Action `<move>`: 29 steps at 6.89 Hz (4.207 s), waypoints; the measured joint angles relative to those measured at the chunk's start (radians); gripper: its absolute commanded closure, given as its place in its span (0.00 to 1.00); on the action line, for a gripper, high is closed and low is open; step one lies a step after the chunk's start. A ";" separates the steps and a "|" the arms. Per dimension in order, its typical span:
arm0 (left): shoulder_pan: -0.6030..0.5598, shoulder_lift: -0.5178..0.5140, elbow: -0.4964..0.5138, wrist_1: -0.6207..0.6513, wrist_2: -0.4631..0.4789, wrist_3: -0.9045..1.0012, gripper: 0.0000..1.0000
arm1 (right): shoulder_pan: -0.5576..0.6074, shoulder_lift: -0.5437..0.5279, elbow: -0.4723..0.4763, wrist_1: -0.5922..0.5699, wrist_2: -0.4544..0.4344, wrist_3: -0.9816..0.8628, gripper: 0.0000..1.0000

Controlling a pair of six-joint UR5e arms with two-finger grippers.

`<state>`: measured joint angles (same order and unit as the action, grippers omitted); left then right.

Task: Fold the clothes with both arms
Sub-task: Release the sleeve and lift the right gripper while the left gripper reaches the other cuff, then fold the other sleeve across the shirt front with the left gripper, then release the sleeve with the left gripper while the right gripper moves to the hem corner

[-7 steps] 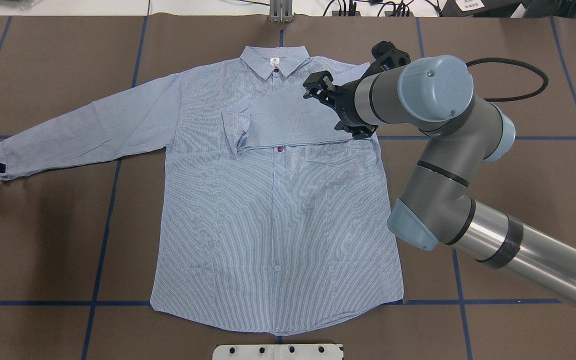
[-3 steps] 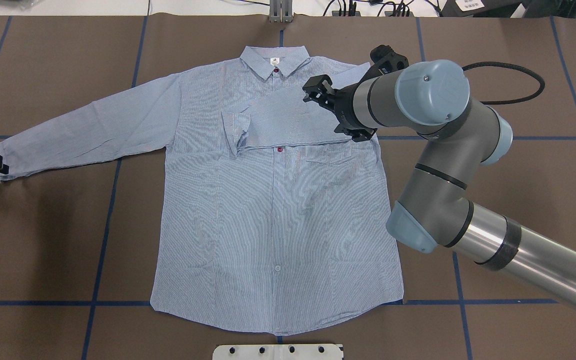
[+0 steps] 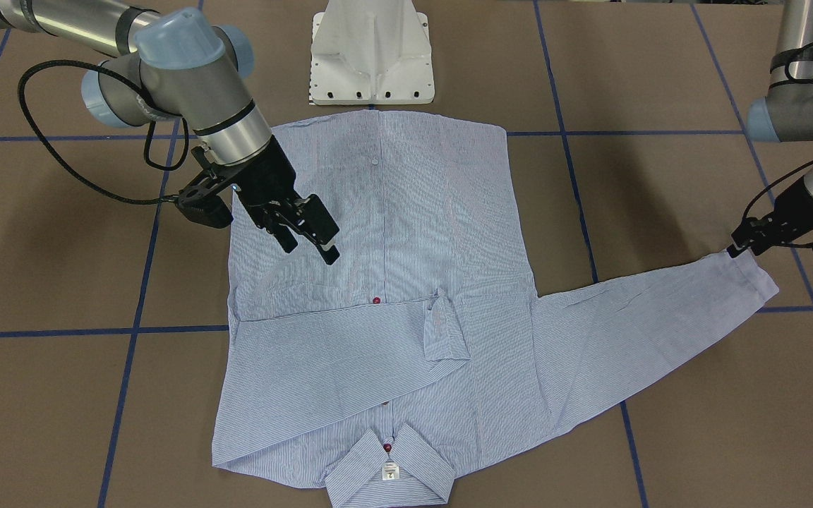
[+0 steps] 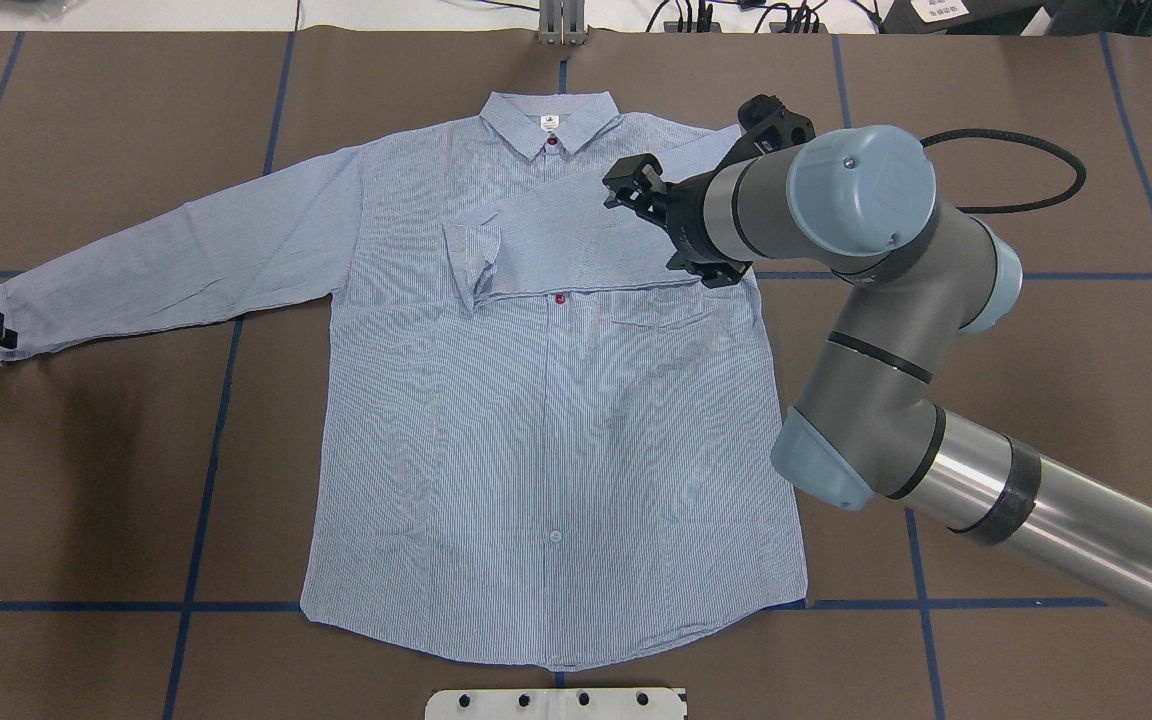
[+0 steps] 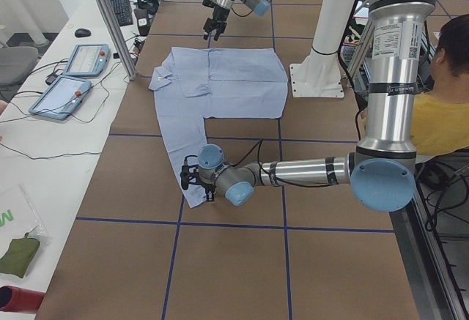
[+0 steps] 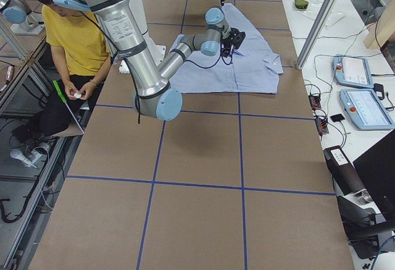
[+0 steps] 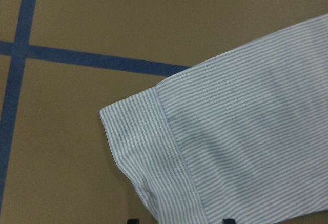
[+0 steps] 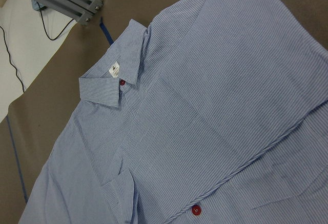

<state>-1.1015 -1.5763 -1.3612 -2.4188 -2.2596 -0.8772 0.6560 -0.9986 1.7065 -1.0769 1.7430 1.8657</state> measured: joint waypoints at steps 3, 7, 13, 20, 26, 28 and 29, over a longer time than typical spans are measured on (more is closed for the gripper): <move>0.000 -0.008 -0.009 -0.003 0.001 -0.023 1.00 | -0.001 -0.005 -0.001 0.000 0.000 0.000 0.02; 0.032 -0.174 -0.252 0.121 0.048 -0.146 1.00 | 0.052 -0.034 0.031 -0.006 0.028 -0.010 0.01; 0.418 -0.920 -0.019 0.440 0.316 -0.674 1.00 | 0.434 -0.331 0.089 0.003 0.456 -0.443 0.01; 0.562 -0.964 0.037 0.322 0.492 -0.776 0.01 | 0.421 -0.354 0.089 0.005 0.466 -0.459 0.00; 0.524 -0.616 -0.337 0.331 0.457 -0.658 0.04 | -0.300 -0.511 0.350 0.022 -0.186 0.108 0.09; 0.502 -0.572 -0.340 0.328 0.456 -0.631 0.04 | -0.523 -0.530 0.425 -0.183 -0.384 0.247 0.11; 0.496 -0.565 -0.338 0.328 0.456 -0.618 0.04 | -0.582 -0.533 0.435 -0.233 -0.425 0.307 0.13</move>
<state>-0.6058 -2.1416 -1.6997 -2.0911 -1.8040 -1.4949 0.0743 -1.5314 2.1419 -1.3094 1.3178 2.1729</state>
